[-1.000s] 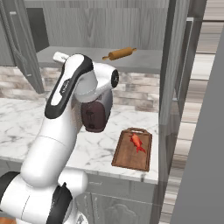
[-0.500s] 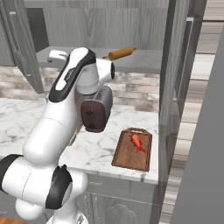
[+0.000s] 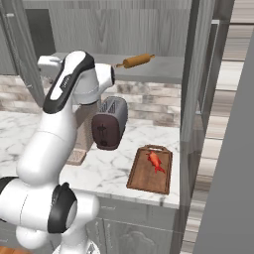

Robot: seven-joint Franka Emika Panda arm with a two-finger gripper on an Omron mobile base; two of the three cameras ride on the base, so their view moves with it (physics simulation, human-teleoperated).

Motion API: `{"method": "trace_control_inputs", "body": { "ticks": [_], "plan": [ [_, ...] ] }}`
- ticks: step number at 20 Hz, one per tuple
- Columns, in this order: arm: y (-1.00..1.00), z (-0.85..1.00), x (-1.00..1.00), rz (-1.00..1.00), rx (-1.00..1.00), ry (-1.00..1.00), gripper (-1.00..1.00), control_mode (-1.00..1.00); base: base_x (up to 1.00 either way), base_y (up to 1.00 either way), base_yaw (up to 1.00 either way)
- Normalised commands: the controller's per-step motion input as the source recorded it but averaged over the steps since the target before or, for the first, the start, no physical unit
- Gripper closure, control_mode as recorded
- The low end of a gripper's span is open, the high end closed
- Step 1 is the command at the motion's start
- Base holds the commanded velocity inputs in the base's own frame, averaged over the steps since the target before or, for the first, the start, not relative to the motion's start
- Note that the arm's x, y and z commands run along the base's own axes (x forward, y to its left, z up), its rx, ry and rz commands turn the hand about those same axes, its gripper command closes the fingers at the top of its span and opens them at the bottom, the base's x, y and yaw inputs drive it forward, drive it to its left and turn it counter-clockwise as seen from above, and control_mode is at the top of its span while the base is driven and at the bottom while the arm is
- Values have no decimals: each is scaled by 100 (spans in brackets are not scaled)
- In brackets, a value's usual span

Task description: Open the cabinet, retrieve the rolling pin, and place it next to the meat on the cutting board to prepare for tenderizing.

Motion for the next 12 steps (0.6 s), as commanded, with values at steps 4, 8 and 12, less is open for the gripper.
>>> {"method": "trace_control_inputs", "body": {
  "ticks": [4, 8, 12],
  "plan": [
    [58, 0, -54, 2, 0, 0, -100, -100, 0, 0, 0],
    [67, 0, -46, 1, 0, 3, -100, -100, 0, 0, 0],
    [83, 0, -35, 1, -1, 7, -100, -100, 0, 0, 0]
  ]
}}
